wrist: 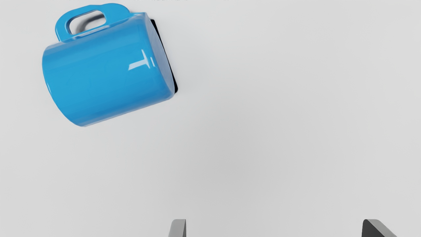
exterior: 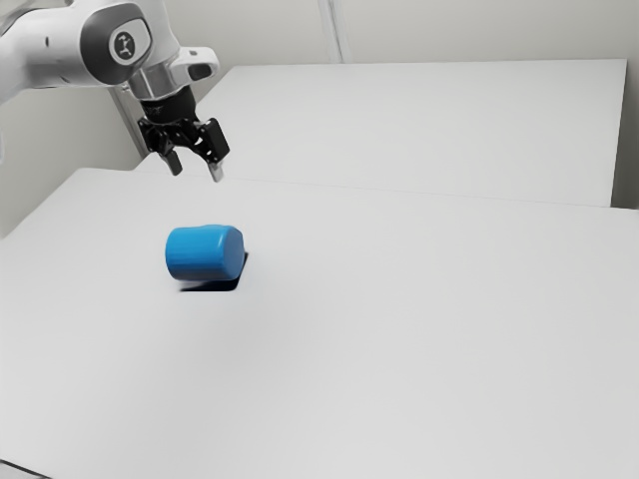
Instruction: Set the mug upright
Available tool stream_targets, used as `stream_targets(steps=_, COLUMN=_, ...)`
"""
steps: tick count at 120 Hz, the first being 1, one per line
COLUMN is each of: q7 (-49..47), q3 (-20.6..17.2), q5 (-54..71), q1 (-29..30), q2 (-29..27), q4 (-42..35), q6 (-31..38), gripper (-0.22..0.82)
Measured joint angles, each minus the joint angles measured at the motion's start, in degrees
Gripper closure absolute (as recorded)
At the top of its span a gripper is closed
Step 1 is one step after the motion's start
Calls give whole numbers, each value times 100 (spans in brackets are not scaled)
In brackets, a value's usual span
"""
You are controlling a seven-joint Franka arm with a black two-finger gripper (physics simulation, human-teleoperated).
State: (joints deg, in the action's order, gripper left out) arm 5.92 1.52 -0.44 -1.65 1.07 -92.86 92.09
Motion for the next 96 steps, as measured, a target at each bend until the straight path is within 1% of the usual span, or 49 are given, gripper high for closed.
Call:
stream_targets(steps=33, q7=-14, q3=-2, q5=0, q1=28, q2=21, q4=37, q6=0, gripper=2)
stream_targets(steps=52, q7=-21, q3=-3, q5=-31, q1=93, q2=180, q4=217, q6=-19, gripper=2)
stream_targets(steps=96, q7=12, q3=3, q5=-116, q1=916, q2=557, q4=587, q6=-86, gripper=3)
